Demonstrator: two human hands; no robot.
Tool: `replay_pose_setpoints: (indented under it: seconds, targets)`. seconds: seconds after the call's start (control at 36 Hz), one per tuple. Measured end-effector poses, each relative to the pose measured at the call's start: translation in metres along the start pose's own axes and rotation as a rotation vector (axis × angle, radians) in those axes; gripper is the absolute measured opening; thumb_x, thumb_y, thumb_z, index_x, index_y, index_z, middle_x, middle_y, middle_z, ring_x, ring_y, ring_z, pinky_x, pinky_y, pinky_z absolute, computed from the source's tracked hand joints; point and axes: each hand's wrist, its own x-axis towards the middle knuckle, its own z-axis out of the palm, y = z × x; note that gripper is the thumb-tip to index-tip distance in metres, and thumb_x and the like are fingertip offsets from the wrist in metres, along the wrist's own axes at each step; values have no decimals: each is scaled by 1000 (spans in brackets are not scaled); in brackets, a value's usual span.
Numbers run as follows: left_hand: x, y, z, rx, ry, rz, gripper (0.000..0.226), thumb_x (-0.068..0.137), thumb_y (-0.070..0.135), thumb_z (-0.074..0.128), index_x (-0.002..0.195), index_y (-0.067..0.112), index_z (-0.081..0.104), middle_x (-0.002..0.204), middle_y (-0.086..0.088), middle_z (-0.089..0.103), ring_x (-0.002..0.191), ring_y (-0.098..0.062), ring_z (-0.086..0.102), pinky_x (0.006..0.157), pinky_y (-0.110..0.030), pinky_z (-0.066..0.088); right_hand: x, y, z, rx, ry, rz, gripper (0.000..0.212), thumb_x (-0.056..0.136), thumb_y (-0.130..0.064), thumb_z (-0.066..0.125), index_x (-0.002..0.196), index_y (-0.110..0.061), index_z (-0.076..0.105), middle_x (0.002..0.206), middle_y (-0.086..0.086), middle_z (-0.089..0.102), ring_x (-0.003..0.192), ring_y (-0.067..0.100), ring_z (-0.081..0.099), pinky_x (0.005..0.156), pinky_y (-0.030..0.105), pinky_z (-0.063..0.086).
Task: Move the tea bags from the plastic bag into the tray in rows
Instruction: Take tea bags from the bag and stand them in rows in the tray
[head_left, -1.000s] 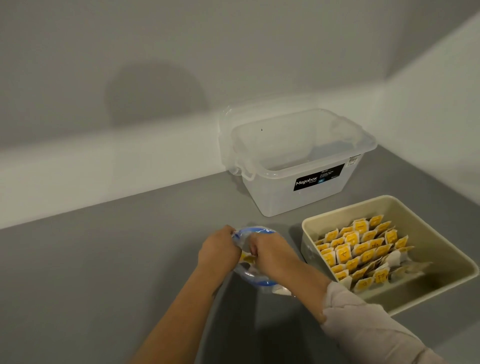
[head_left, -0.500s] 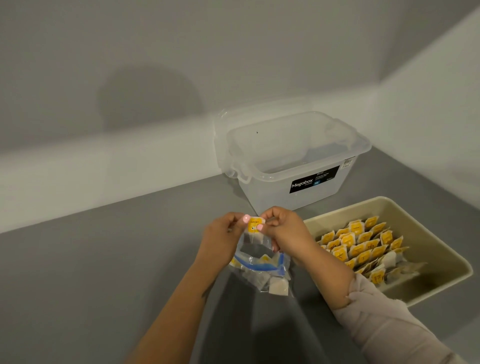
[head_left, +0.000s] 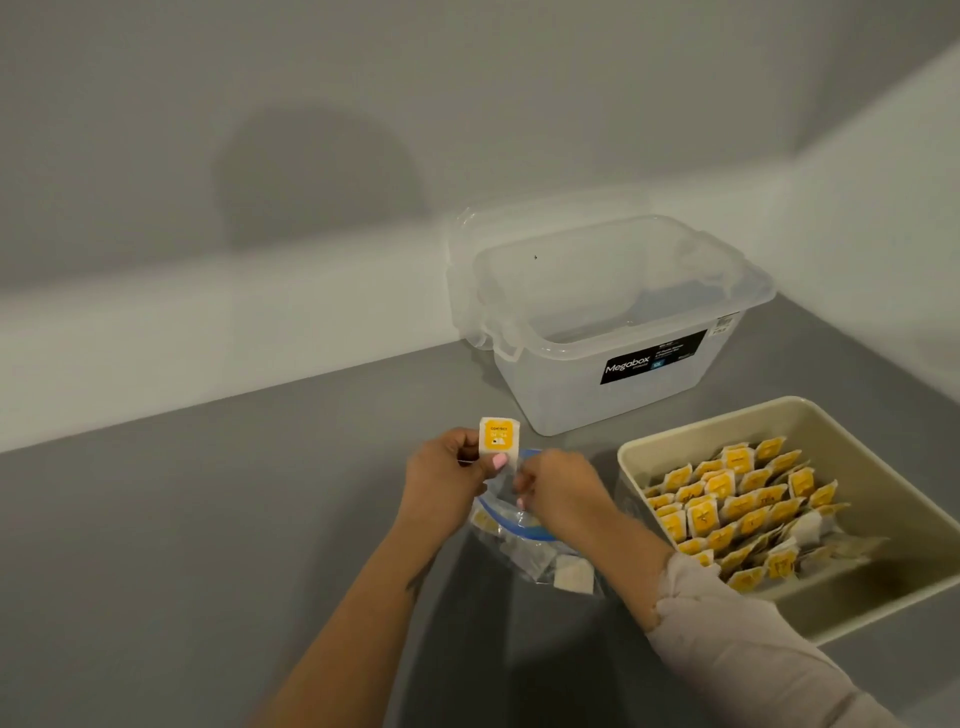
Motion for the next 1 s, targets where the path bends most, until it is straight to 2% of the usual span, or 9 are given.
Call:
replay_pose_setpoints:
  seconds: [0.11,0.19,0.31,0.47,0.53,0.67,0.86,1.0]
  targets:
    - [-3,-4,4,-26,17,-46,20,81,27,73,100,21,68,93,2,72,83,-14,69,83,-37,57,11,-10,13,-158,1,48,29,93,-25,58,118,-10,58,102,8,58,88,19,53,94,31,46]
    - [-3,-8,4,-38,31,-72,27,81,27,72,106,17,67,98,-1,72,86,-16,69,85,-37,57,11,-5,25,-247,53,-22,26,92,-28,58,113,-12,59,106,6,62,91,20,58,89,28,47]
    - [-4,-10,3,-57,39,-99,30,83,27,69,110,15,66,104,-3,71,90,-17,69,83,-32,57,13,-2,32,-212,84,-41,29,93,-35,57,116,-17,58,109,4,63,97,20,60,89,29,48]
    - [-5,-10,0,-139,34,-111,25,85,23,67,108,15,65,104,-2,70,89,-14,69,73,-22,57,10,1,39,-160,136,-95,28,97,-34,50,117,-17,58,106,2,64,89,14,57,82,22,45]
    - [-4,-11,1,-143,35,-119,23,85,23,67,107,15,65,104,-2,70,89,-13,69,73,-24,58,10,1,40,-143,142,-91,29,97,-35,48,118,-18,57,110,1,63,93,15,58,85,22,45]
    - [-2,-13,4,-83,33,-126,28,84,28,68,110,16,65,106,-2,69,96,-18,67,85,-40,57,11,1,41,-118,104,-50,33,97,-37,46,123,-18,54,117,2,61,100,15,57,92,24,44]
    - [-2,-15,3,-57,28,-121,25,85,27,67,108,17,65,104,0,69,95,-16,66,85,-38,56,22,-3,40,-103,-16,90,43,94,-44,51,130,-21,48,124,3,57,109,21,55,101,34,44]
    - [-2,-16,4,-57,20,-131,29,86,25,67,112,14,64,107,-2,68,99,-19,65,85,-39,57,25,-2,39,-49,-38,139,41,94,-43,51,128,-21,48,120,4,56,106,19,53,100,32,43]
